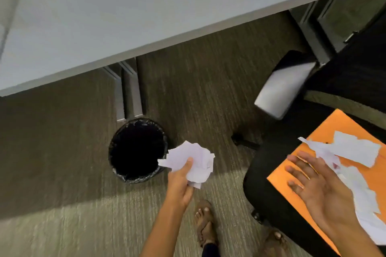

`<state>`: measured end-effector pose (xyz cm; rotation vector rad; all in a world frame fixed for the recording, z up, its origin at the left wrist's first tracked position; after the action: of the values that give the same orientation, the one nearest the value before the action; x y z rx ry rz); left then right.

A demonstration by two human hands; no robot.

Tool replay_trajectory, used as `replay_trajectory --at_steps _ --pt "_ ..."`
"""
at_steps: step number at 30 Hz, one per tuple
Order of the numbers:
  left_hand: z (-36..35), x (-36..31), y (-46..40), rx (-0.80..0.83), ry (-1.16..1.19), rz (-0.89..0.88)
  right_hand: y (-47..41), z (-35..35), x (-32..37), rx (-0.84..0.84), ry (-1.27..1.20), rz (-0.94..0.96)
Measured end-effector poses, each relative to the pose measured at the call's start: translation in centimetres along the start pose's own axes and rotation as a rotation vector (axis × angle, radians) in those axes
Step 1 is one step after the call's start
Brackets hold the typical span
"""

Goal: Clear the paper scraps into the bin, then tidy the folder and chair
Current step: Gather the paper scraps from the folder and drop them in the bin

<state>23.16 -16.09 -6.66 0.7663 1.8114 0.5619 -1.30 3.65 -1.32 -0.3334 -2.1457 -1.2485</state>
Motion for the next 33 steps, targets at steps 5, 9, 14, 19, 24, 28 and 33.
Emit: replay_trajectory --at_steps 5,9,14,19,24,28,33 --pt "8.5 -7.9 -2.5 -0.294 -0.529 -0.317 -2.1 -12.7 -4.9 0.263 0.406 0.065" --pt "12.0 -13.5 -4.0 -0.341 -1.060 -0.593 -4.1 -22.3 -9.3 0.451 1.338 0.325" --pt "14.8 -17.1 -7.5 -0.155 -1.235 -0.744 -5.8 -30.0 -13.6 0.647 1.719 0.480" --pt "17.6 -18.3 -12.7 -0.124 -1.477 -0.496 -6.5 -32.2 -16.2 0.697 1.758 0.466" --pt "19.1 -16.9 -17.2 -0.122 -1.774 -0.270 -7.8 -29.4 -17.1 0.706 1.815 0.380" --pt "19.9 -14.4 -19.1 -0.169 -1.960 0.050 -8.9 -26.3 -16.2 0.652 1.873 0.358" --pt "18.1 -11.2 -18.1 -0.121 -2.045 0.015 -9.1 -22.7 -14.2 0.603 1.968 0.388"
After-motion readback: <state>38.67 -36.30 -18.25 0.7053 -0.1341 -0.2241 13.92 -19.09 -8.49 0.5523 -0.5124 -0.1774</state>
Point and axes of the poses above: each hand's wrist, its own y-axis away from the middle knuckle, its own z-axis out of the back of the hand, x = y × z, the point moved 4 cm from there along -y, towards the middle knuckle, and after that the axes turned 2 degrees about -z, right-handed, at the moved point
